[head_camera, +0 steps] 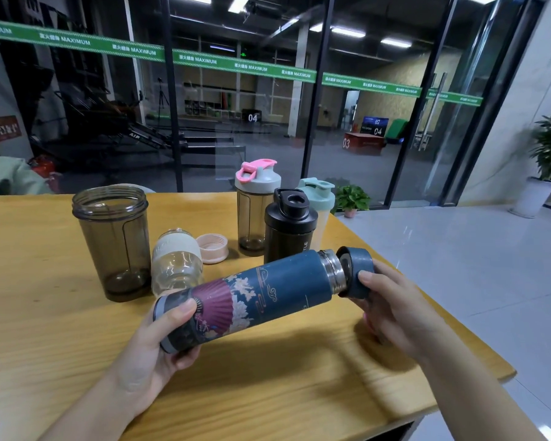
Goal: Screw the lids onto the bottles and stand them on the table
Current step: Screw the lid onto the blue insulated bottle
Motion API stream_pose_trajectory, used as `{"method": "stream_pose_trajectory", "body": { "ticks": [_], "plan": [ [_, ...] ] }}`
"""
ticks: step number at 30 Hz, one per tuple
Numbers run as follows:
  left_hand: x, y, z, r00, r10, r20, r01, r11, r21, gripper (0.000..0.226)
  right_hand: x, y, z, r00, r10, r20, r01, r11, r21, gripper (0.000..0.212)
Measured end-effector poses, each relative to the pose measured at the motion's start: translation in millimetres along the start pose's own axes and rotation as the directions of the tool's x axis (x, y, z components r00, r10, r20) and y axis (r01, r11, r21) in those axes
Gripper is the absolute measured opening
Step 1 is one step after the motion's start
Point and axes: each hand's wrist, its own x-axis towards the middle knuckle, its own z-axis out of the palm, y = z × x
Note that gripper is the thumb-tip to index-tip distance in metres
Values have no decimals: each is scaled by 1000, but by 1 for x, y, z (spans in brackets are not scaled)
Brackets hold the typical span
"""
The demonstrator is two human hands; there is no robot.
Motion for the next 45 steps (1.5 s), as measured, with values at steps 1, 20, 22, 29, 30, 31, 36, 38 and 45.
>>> {"method": "stream_pose_trajectory", "body": {
  "ticks": [1,20,22,29,30,31,36,38,45],
  "plan": [
    [-1,1,1,1000,-2,2,2,1000,3,80,1,-2,-2,1000,-6,27,6,1000,-25,86],
    [0,2,-2,1000,-24,9,23,998,52,113,6,-17,-9,962,21,271,89,917,-390,64],
    [0,2,-2,1000,-16,14,15,998,56,109,8,-18,-8,959,38,282,86,905,-417,63],
    [0,2,-3,1000,12,8,-13,998,58,112,14,-19,-1,969,124,213,-7,879,-478,58],
    [0,3,-3,1000,11,7,-12,998,57,112,14,-20,3,972,135,192,-30,882,-470,58],
    [0,3,-3,1000,8,8,-8,998,56,112,13,-21,6,975,143,172,-46,880,-473,55],
    [-1,3,-4,1000,3,1,-3,998,62,115,13,-24,15,970,189,151,-61,795,-604,53],
    [-1,3,-6,1000,-4,-4,4,998,64,117,13,-25,14,961,212,178,-63,793,-605,57],
    [0,4,-4,1000,-6,-7,6,1000,9,113,13,-28,-10,876,251,412,8,846,-533,83]
  ]
}}
